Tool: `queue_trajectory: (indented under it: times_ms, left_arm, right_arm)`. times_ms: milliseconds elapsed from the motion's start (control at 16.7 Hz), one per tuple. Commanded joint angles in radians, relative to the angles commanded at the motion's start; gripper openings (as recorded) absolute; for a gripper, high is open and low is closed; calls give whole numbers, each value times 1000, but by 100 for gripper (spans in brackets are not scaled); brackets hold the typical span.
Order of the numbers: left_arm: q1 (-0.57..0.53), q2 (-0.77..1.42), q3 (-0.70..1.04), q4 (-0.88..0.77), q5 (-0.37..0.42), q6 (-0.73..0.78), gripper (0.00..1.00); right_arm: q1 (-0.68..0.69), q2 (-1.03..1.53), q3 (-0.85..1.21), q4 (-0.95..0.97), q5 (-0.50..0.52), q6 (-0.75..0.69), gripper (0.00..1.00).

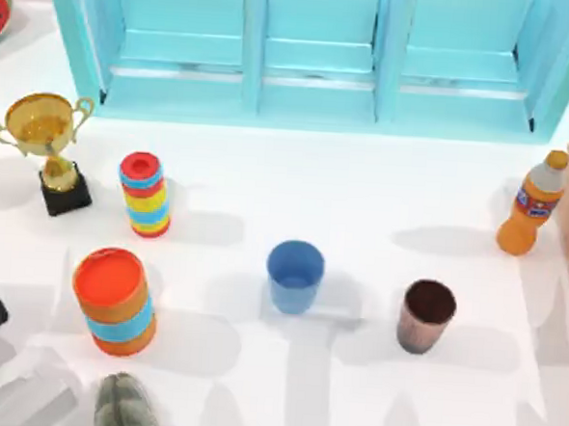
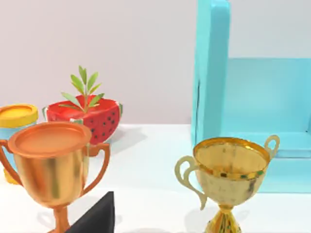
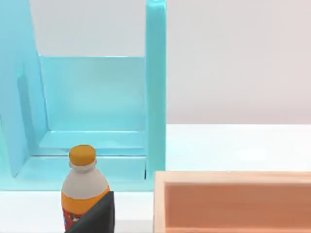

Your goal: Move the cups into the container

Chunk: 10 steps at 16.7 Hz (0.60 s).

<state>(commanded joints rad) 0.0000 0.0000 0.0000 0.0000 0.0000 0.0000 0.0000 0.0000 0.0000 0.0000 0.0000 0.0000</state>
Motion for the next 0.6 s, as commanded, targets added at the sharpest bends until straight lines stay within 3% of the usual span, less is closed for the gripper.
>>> queue_trajectory:
  times_ms: [300, 600]
  left_arm:
    - [0, 0, 0, 0, 0, 0, 100]
    - [0, 0, 0, 0, 0, 0, 100]
  right_arm:
    - [26, 64, 64, -57, 1, 28, 100]
    - [132, 380, 370, -314, 5, 143, 100]
